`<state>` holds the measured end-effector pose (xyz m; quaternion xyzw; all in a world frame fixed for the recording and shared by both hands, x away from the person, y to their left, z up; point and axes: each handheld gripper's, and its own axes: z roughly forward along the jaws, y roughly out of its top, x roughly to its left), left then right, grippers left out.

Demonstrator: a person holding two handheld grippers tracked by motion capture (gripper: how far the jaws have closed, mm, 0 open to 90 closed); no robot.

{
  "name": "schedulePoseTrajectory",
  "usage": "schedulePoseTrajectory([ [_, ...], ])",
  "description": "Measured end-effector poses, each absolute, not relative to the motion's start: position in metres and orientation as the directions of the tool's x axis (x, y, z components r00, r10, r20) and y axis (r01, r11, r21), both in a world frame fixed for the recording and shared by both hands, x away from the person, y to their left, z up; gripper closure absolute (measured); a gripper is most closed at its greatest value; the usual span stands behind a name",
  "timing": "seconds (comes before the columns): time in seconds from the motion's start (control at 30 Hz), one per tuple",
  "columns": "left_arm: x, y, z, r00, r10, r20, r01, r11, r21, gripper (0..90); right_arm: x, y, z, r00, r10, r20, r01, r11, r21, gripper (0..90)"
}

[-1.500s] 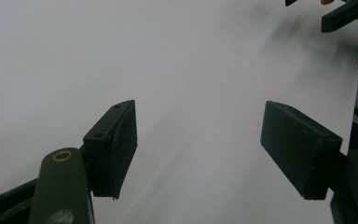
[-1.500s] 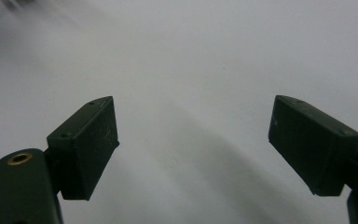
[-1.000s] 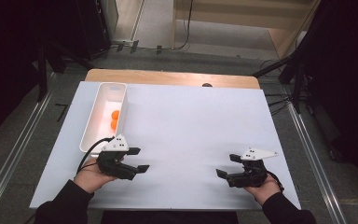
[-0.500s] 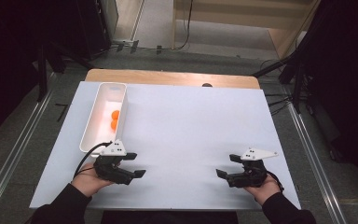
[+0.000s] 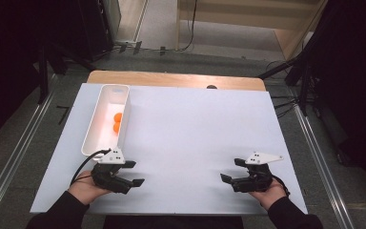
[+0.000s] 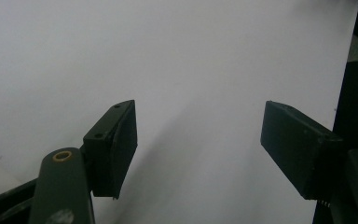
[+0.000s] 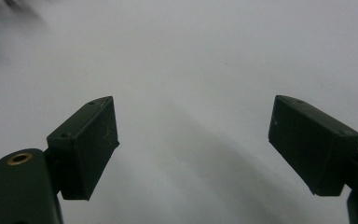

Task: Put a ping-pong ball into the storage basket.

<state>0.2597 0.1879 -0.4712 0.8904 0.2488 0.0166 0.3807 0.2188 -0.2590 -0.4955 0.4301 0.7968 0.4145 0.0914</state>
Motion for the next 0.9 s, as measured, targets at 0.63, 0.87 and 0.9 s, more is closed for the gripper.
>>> schedulePoseTrajectory([
  [0.63,0.2571,0.1895,-0.4743,0.879,0.448,-0.165,0.43,-0.594,0.68,27.9,0.218,-0.2567,-0.4964,-0.629,0.754,0.187,0.598,0.317,0.736,14.3],
  [0.87,0.2573,0.1899,-0.474,0.878,0.448,-0.168,0.432,-0.59,0.682,27.9,0.2184,-0.2574,-0.4965,-0.63,0.754,0.186,0.596,0.315,0.739,14.3],
  [0.9,0.2576,0.1901,-0.4741,0.878,0.448,-0.168,0.431,-0.59,0.682,27.9,0.2185,-0.2574,-0.4966,-0.63,0.755,0.183,0.595,0.317,0.739,14.3],
])
